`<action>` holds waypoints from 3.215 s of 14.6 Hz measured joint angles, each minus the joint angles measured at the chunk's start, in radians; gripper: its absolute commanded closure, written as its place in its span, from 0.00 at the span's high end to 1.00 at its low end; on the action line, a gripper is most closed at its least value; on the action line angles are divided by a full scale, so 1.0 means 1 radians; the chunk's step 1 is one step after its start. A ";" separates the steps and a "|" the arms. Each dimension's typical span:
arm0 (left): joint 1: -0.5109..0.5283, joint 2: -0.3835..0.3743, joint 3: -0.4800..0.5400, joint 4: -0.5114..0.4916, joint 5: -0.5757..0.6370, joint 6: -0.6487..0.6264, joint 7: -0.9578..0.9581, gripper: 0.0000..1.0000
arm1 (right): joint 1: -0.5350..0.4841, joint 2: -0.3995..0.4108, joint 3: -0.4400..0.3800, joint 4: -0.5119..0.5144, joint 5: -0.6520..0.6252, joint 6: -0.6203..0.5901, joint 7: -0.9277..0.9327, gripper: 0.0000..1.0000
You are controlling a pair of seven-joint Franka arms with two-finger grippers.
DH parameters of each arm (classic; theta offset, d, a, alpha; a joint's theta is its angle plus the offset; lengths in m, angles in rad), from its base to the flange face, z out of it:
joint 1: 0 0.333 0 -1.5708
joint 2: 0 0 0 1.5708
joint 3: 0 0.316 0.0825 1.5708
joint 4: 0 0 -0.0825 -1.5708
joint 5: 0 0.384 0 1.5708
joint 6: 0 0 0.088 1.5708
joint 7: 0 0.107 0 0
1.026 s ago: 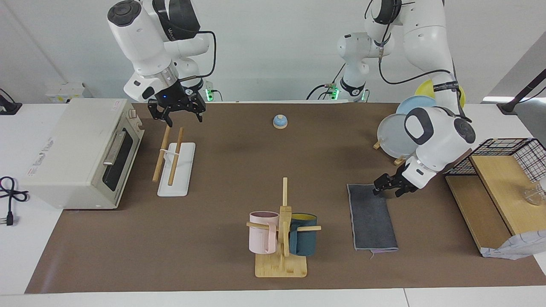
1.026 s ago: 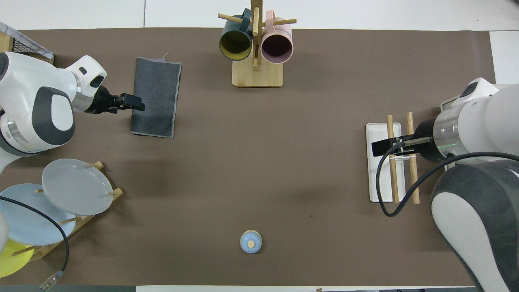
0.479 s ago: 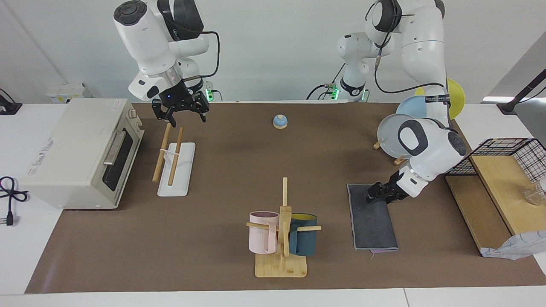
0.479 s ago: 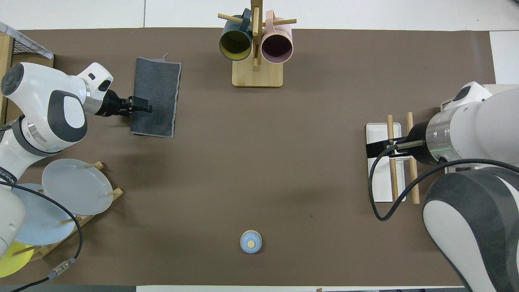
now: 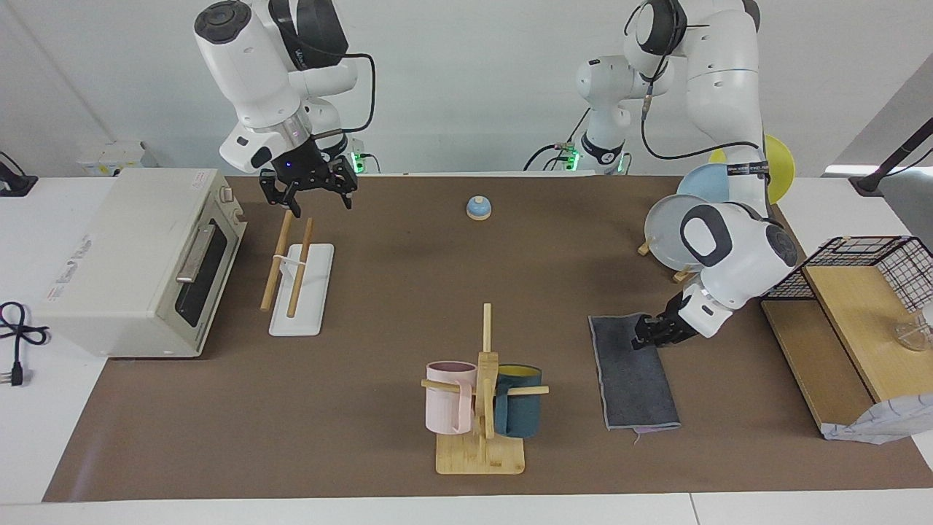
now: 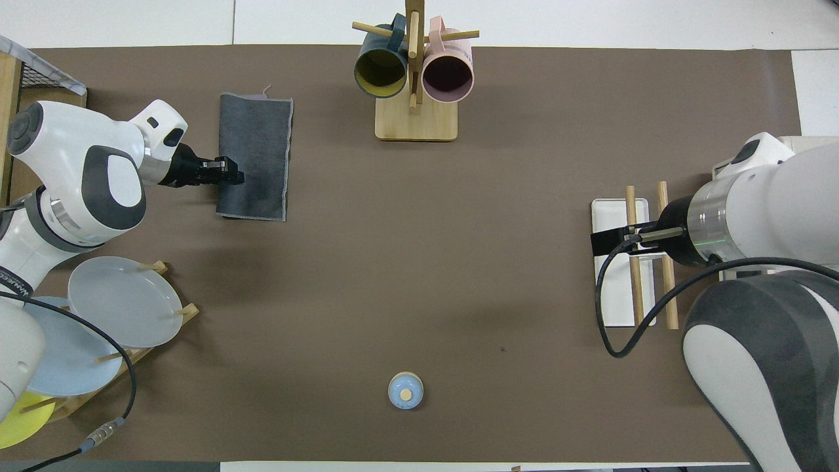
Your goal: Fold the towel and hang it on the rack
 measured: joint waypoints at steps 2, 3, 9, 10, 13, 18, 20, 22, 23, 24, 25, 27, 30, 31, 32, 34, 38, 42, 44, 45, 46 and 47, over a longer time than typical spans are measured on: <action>0.000 0.000 0.000 0.002 -0.001 -0.002 -0.004 0.00 | 0.000 0.000 0.000 -0.001 0.035 0.002 0.026 1.00; 0.001 0.000 0.000 0.009 -0.001 -0.007 -0.019 0.00 | 0.001 0.000 0.000 -0.002 0.074 0.009 0.059 1.00; -0.025 -0.068 -0.007 0.140 0.039 -0.198 -0.437 0.00 | 0.067 0.001 0.001 -0.024 0.308 0.102 0.526 1.00; -0.044 -0.099 -0.009 0.147 0.051 -0.230 -0.547 0.00 | 0.074 0.002 0.001 -0.031 0.347 0.120 0.616 1.00; -0.100 -0.181 -0.011 0.156 0.084 -0.310 -0.852 0.00 | 0.101 0.003 0.001 -0.042 0.472 0.178 0.897 1.00; -0.159 -0.271 -0.032 0.158 0.087 -0.343 -1.390 0.00 | 0.175 0.003 0.001 -0.065 0.599 0.323 1.233 1.00; -0.162 -0.306 -0.058 0.158 0.077 -0.346 -1.626 0.00 | 0.229 0.003 0.002 -0.070 0.610 0.381 1.334 1.00; -0.163 -0.336 -0.073 0.158 0.062 -0.347 -1.841 0.00 | 0.293 0.012 0.003 -0.075 0.632 0.459 1.418 1.00; -0.164 -0.351 -0.076 0.158 0.056 -0.347 -1.942 0.00 | 0.325 0.025 0.003 -0.077 0.664 0.507 1.433 1.00; -0.166 -0.365 -0.077 0.158 0.051 -0.347 -2.033 0.00 | 0.352 0.043 0.004 -0.079 0.697 0.550 1.439 1.00; -0.171 -0.376 -0.077 0.158 0.044 -0.348 -2.119 0.00 | 0.369 0.064 0.004 -0.080 0.735 0.583 1.442 1.00; -0.189 -0.390 -0.077 0.156 0.035 -0.348 -2.274 0.00 | 0.376 0.106 0.003 -0.070 0.821 0.622 1.442 1.00; -0.225 -0.391 -0.078 0.150 0.034 -0.348 -2.436 0.00 | 0.390 0.148 0.004 -0.029 0.892 0.662 1.447 1.00; -0.237 -0.392 -0.078 0.149 0.034 -0.347 -2.479 0.00 | 0.406 0.155 0.004 -0.022 0.903 0.674 1.457 1.00; -0.246 -0.392 -0.079 0.147 0.034 -0.345 -2.519 0.00 | 0.427 0.160 0.005 -0.018 0.913 0.689 1.463 1.00; -0.257 -0.393 -0.078 0.143 0.034 -0.342 -2.573 0.00 | 0.477 0.177 0.006 -0.018 0.920 0.745 1.470 1.00; -0.263 -0.399 -0.077 0.131 0.034 -0.338 -2.608 0.00 | 0.494 0.228 0.006 0.015 0.920 0.770 1.472 1.00; -0.263 -0.400 -0.074 0.129 0.034 -0.337 -2.613 0.00 | 0.455 0.256 0.003 0.058 0.920 0.770 1.472 1.00; -0.263 -0.400 -0.074 0.128 0.034 -0.337 -2.620 0.00 | 0.446 0.257 0.002 0.065 0.920 0.770 1.472 1.00; -0.263 -0.400 -0.073 0.128 0.034 -0.337 -2.624 0.00 | 0.446 0.258 0.003 0.065 0.919 0.770 1.472 1.00; -0.263 -0.400 -0.072 0.128 0.034 -0.337 -2.627 0.00 | 0.446 0.259 0.003 0.066 0.919 0.770 1.470 1.00; -0.263 -0.400 -0.072 0.128 0.034 -0.337 -2.629 0.00 | 0.446 0.260 0.003 0.066 0.919 0.770 1.467 1.00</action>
